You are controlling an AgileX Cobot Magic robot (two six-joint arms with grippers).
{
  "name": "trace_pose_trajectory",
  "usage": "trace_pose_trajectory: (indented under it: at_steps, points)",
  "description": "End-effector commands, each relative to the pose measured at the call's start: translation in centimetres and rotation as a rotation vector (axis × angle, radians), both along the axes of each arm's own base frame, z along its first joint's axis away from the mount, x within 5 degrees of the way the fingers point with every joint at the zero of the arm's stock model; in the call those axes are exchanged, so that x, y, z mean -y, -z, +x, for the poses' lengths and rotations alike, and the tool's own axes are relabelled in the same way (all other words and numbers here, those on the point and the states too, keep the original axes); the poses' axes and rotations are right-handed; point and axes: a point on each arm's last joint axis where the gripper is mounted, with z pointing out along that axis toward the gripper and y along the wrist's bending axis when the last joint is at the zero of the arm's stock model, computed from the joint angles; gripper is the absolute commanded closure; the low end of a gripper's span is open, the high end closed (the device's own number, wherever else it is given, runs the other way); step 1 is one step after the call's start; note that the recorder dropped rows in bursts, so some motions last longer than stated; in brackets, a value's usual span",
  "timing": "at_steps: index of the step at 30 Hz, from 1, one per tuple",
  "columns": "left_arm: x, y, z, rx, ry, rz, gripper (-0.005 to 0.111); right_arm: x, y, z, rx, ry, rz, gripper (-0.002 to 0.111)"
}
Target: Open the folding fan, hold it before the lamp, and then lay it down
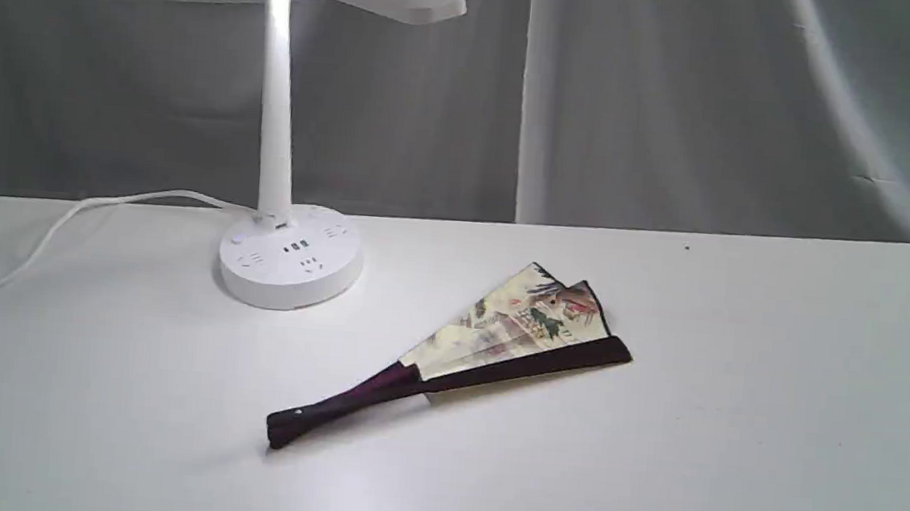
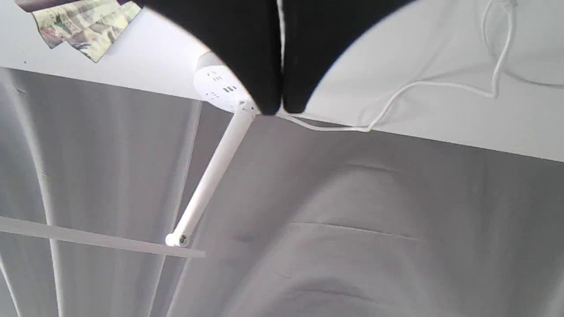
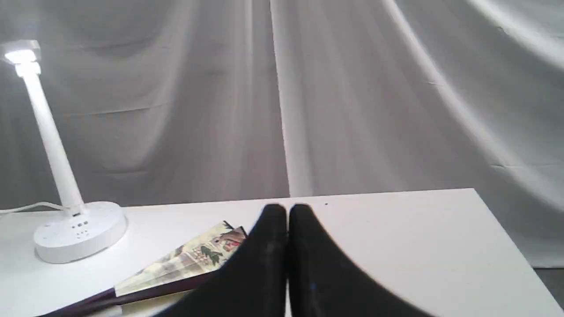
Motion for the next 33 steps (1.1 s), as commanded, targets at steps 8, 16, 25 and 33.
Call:
trace_pose_trajectory:
  at_steps: [8,16,25,33]
  points:
    - [0.1,-0.1,-0.1,0.004,0.012,-0.083,0.107,0.0,-0.2,-0.1,0.007,0.0,-0.019,0.108]
    - [0.1,0.2,2.6,-0.14,0.0,-0.068,0.107,0.0,-0.4,-0.2,0.001,-0.003,-0.016,0.108]
    - [0.0,0.6,5.9,-0.259,-0.008,-0.042,0.107,0.0,-3.3,2.6,-0.141,-0.017,-0.011,0.108]
    - [0.1,0.6,9.0,-0.357,-0.01,-0.04,0.107,0.1,-4.2,6.5,-0.36,-0.046,-0.005,0.108]
